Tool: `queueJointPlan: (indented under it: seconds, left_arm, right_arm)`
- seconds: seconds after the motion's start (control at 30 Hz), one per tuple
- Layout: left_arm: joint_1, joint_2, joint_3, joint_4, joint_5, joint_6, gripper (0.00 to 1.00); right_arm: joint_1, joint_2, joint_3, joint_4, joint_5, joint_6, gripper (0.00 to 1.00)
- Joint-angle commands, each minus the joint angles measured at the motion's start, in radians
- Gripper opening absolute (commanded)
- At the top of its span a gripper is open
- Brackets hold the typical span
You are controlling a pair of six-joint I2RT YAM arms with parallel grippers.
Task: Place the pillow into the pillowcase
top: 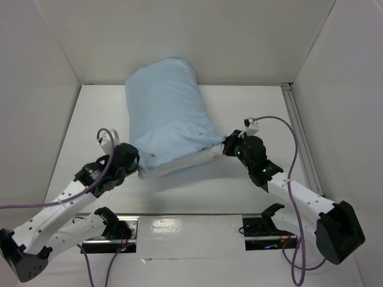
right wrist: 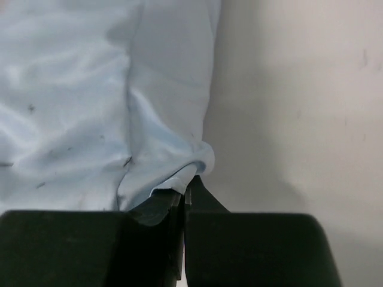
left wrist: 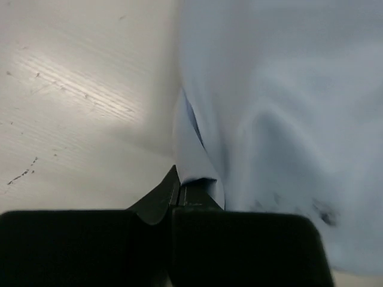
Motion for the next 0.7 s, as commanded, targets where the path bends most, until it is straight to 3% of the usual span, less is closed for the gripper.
queueJointPlan:
  seconds: [0.0, 0.1, 0.13, 0.2, 0.23, 0.27, 0.33, 0.37, 0.5, 0.57, 0.67]
  left_arm:
    - [0.006, -0.047, 0.356, -0.032, 0.081, 0.184, 0.00]
    - [0.006, 0.080, 0.640, -0.055, 0.184, 0.337, 0.00]
    - [0.006, 0.131, 0.852, -0.082, 0.207, 0.377, 0.00]
    - [0.006, 0.235, 1.060, -0.098, 0.273, 0.497, 0.00]
    - [0.006, 0.316, 1.233, -0.098, 0.285, 0.528, 0.00]
    - [0.006, 0.347, 1.305, -0.066, 0.286, 0.564, 0.00]
    - [0.006, 0.419, 1.465, -0.021, 0.273, 0.647, 0.00]
    - [0.006, 0.438, 1.510, 0.000, 0.263, 0.670, 0.00]
    - [0.006, 0.501, 1.695, 0.069, 0.211, 0.767, 0.00]
    - [0.006, 0.512, 1.729, 0.089, 0.186, 0.802, 0.00]
    - [-0.004, 0.475, 1.701, 0.161, 0.140, 0.845, 0.00]
  right_arm:
    - [0.006, -0.094, 0.212, -0.163, 0.098, -0.100, 0.00]
    - [0.006, -0.068, 0.479, -0.331, 0.109, -0.166, 0.00]
    - [0.006, -0.050, 0.554, -0.359, 0.109, -0.183, 0.00]
    - [0.006, 0.034, 0.804, -0.430, 0.097, -0.250, 0.00]
    - [0.006, 0.071, 0.896, -0.457, 0.088, -0.275, 0.00]
    - [0.006, 0.151, 1.094, -0.491, 0.109, -0.301, 0.00]
    - [0.006, 0.229, 1.292, -0.574, 0.123, -0.377, 0.00]
    - [0.006, 0.268, 1.482, -0.600, 0.150, -0.400, 0.00]
    - [0.006, 0.464, 1.908, -0.727, 0.218, -0.523, 0.00]
    - [0.006, 0.480, 1.995, -0.728, 0.227, -0.552, 0.00]
    - [0.006, 0.452, 1.981, -0.646, 0.268, -0.612, 0.00]
